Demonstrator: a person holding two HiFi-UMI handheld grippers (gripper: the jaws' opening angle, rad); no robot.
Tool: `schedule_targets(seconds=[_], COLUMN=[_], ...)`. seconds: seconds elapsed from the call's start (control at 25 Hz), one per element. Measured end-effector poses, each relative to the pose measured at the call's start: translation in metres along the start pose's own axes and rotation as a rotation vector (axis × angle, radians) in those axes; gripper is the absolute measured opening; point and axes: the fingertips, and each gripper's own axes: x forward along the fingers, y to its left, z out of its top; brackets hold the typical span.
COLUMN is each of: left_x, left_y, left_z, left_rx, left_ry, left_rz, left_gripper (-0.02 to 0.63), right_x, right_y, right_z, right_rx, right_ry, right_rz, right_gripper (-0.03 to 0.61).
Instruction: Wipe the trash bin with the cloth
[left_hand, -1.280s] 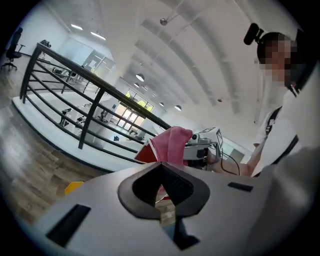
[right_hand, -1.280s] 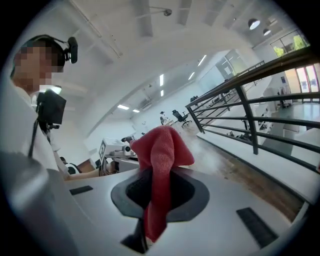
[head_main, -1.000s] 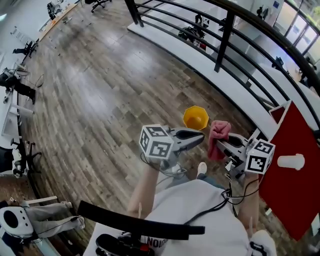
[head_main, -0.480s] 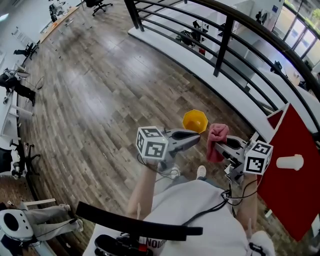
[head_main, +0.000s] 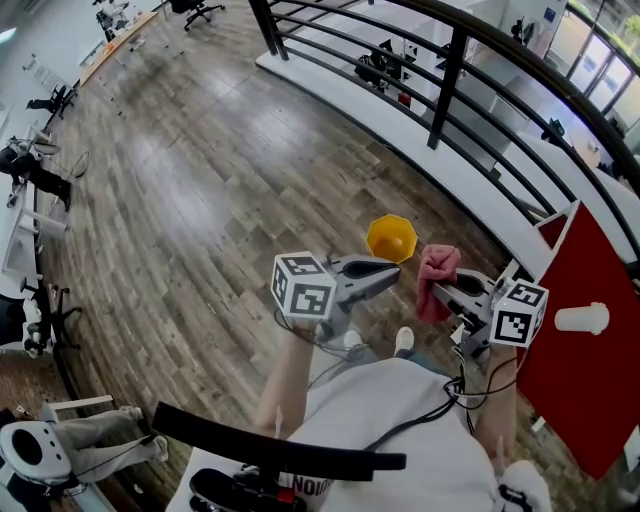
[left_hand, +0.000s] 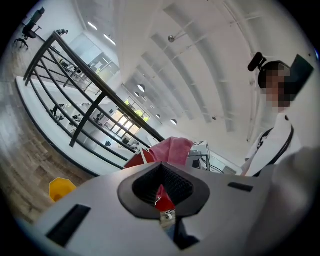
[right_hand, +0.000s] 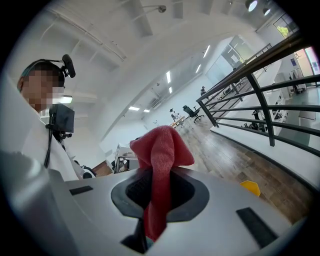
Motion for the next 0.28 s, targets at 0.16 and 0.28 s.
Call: schedule_targets(seconds=[0.16, 0.28], left_x=[-0.0024, -0.0036], left_y=[-0.0005, -0.0019], left_z=[0.0011, -0.0019], left_rx=[0.009, 0.019], left_ry=[-0.001, 0.005], left_rz=[0.002, 0.005], left_gripper=[0.003, 0.003], right_x=[0.003, 0.0036], right_y=[0.0003, 0.0013], right_z=[0.0003, -0.0018], right_rx=[-0.009, -0.019], right_ry=[0.009, 0.017], right_rz=[0.001, 0.001], right_gripper=[0.051, 0.051])
